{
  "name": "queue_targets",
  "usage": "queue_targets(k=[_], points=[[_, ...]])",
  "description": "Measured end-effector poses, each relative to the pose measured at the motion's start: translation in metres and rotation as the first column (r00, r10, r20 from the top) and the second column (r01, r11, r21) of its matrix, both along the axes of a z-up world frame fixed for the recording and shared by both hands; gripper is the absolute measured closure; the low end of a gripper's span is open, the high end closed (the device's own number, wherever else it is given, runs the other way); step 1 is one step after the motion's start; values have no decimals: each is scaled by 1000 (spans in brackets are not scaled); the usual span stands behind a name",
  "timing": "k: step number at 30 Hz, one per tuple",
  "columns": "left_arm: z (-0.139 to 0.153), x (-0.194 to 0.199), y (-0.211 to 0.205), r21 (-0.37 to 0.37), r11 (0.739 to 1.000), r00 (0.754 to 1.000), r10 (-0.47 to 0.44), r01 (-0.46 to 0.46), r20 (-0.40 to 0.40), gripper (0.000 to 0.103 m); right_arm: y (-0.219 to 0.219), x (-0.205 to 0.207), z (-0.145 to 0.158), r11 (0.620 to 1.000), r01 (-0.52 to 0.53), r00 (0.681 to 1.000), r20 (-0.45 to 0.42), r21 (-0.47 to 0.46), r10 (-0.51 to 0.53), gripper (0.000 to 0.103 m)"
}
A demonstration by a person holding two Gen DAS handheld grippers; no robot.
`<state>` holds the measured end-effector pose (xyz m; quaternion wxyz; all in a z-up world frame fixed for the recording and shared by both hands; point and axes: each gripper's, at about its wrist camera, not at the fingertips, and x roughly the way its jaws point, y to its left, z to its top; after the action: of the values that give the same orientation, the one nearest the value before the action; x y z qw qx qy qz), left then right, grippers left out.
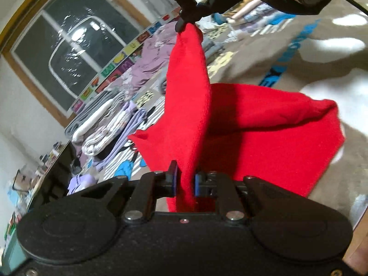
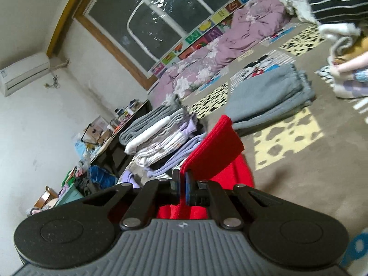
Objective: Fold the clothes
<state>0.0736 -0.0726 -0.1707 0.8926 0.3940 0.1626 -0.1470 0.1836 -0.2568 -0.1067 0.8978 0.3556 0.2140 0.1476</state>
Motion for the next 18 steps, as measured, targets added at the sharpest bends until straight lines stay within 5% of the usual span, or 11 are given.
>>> queue_targets(k=[18], points=[[-24, -11, -19, 126, 988, 994, -83, 91, -72, 92, -43, -35, -68, 988, 130, 988, -95, 78, -122, 97]])
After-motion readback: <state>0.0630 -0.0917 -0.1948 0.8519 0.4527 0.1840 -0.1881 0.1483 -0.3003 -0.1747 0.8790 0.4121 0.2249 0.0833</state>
